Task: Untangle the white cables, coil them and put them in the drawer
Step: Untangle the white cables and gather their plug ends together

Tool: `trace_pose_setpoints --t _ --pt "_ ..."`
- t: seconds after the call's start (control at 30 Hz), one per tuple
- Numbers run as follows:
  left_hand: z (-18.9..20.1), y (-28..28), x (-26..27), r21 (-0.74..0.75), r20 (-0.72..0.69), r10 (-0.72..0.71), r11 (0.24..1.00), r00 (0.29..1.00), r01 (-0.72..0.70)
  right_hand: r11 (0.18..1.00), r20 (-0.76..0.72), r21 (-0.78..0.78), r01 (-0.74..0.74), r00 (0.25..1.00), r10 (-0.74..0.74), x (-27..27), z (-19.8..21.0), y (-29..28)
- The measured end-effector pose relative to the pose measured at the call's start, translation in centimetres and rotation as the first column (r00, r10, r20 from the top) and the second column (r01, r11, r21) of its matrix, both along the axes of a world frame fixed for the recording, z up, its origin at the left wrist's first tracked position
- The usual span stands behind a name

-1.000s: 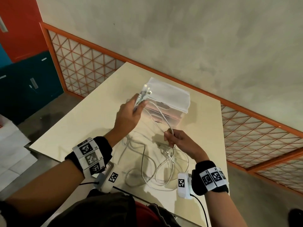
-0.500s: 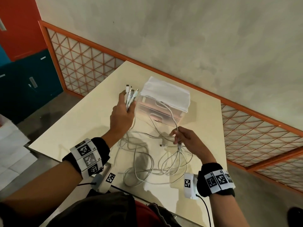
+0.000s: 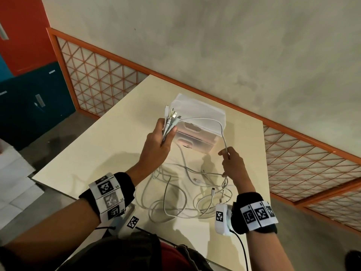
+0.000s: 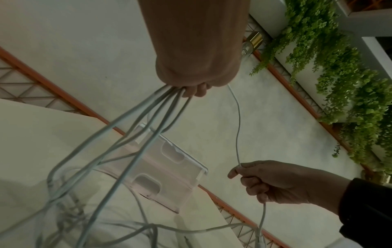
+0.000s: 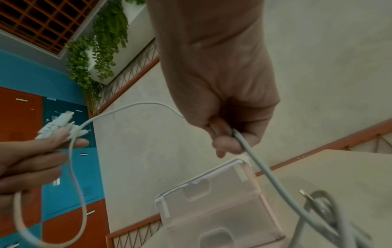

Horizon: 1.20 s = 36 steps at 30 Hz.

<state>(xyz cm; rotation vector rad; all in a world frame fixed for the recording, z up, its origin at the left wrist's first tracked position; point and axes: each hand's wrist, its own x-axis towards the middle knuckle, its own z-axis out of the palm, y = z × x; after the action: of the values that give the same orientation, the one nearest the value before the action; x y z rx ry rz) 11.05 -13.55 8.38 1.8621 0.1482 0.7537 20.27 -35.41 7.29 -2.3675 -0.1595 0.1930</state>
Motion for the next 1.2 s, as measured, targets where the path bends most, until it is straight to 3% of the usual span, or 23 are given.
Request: trace_pose_setpoints --t 0.13,0.27,0.37,0.47,0.53,0.63,0.73,0.83,0.93,1.0,1.07,1.13,1.2 --pt "0.0 -0.5 0.0 -0.01 -0.015 -0.041 0.999 0.999 0.041 0.995 0.068 -0.023 0.096 0.993 -0.094 0.6 -0.6 -0.5" --pt "-0.1 -0.7 0.0 -0.001 -0.018 -0.093 0.996 0.996 0.093 0.98 0.083 -0.182 0.085 0.994 -0.071 0.8 -0.6 -0.4" --pt "-0.2 -1.1 0.5 -0.004 -0.088 -0.152 0.988 0.984 0.153 0.961 0.075 -0.184 -0.208 0.972 0.225 0.0 1.0 0.4" --pt "-0.6 -1.5 1.2 0.022 -0.195 -0.265 0.961 0.944 0.275 0.832 -0.008 -0.072 -0.549 0.835 0.55 -1.5 3.5 1.9" --pt "-1.3 -1.6 1.6 0.08 -0.278 -0.305 0.938 0.911 0.338 0.779 0.024 0.032 -0.627 0.779 0.626 -1.7 4.6 2.3" --pt "-1.4 -1.4 1.8 0.154 -0.301 -0.255 0.938 0.919 0.311 0.794 0.071 0.202 -0.574 0.817 0.573 -1.3 5.2 1.9" --pt "-0.4 -1.3 2.0 0.15 -0.149 -0.108 0.98 0.983 0.131 0.853 -0.015 0.224 -0.471 0.873 0.487 -0.3 2.8 0.3" --pt "1.1 -0.6 2.1 0.048 0.02 0.012 0.999 1.0 -0.013 0.9 -0.164 -0.01 -0.437 0.888 0.429 1.0 -1.6 -1.8" --pt "2.1 -0.2 2.3 0.0 0.111 0.05 0.999 0.993 -0.05 0.894 -0.229 -0.214 -0.394 0.91 0.346 1.0 -4.7 -3.5" --pt "2.1 -0.1 2.4 0.009 0.115 0.049 0.999 0.992 -0.05 0.93 -0.217 -0.161 -0.33 0.931 0.293 1.1 -5.8 -4.3" --pt "1.6 0.0 2.6 0.025 0.092 0.058 0.998 0.994 -0.061 0.977 -0.202 0.018 -0.212 0.956 0.212 1.3 -5.8 -4.6" --pt "0.9 0.1 2.9 0.036 0.054 0.05 0.998 0.997 -0.052 0.983 -0.189 0.159 -0.09 0.975 0.12 1.9 -5.2 -4.6" --pt "0.2 0.2 2.9 0.082 0.004 0.011 0.997 1.0 -0.012 0.979 -0.142 0.202 -0.029 0.988 0.058 2.5 -3.9 -4.6"
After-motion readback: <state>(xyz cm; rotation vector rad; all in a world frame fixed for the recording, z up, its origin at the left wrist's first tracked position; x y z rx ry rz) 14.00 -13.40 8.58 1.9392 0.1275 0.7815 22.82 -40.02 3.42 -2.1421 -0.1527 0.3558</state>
